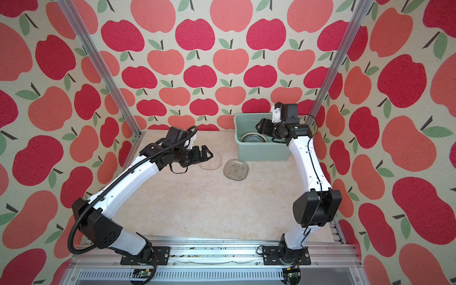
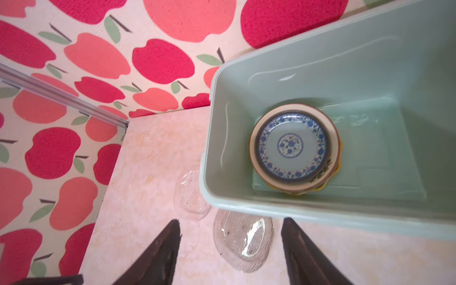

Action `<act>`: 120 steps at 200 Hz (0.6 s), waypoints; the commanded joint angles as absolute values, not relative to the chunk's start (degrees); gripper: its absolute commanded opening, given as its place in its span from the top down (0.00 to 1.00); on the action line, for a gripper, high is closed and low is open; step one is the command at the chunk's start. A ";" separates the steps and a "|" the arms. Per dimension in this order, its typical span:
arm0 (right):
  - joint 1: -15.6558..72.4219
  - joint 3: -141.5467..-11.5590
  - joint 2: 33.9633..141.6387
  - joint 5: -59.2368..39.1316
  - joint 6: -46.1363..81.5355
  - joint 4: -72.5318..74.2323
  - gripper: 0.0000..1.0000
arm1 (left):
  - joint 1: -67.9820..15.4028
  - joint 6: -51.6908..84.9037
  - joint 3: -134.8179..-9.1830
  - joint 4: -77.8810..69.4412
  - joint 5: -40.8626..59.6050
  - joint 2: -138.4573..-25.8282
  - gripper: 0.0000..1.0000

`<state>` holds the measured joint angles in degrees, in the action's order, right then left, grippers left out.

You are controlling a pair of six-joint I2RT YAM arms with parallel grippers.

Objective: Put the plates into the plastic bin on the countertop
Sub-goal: 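Raise the right gripper from the bin and move it toward the glass plates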

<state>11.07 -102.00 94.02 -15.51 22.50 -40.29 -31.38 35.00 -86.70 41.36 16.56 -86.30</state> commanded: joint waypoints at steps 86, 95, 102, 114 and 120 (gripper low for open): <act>16.34 -54.76 66.70 -17.52 43.84 -25.33 0.37 | -32.47 36.82 -71.19 33.60 22.79 -73.95 0.01; 15.71 -52.50 67.03 -18.14 44.87 -23.12 0.38 | -32.64 37.31 -71.34 33.51 22.85 -74.18 0.01; 15.31 -50.97 67.80 -18.60 45.82 -21.43 0.39 | -32.81 37.59 -71.60 33.62 22.77 -74.25 0.01; 14.73 -49.04 69.59 -18.81 47.56 -18.71 0.40 | -32.87 38.31 -72.06 33.98 22.85 -74.48 0.01; 14.62 -48.21 70.74 -18.80 48.56 -17.10 0.41 | -32.95 38.60 -72.39 34.37 22.87 -74.56 0.01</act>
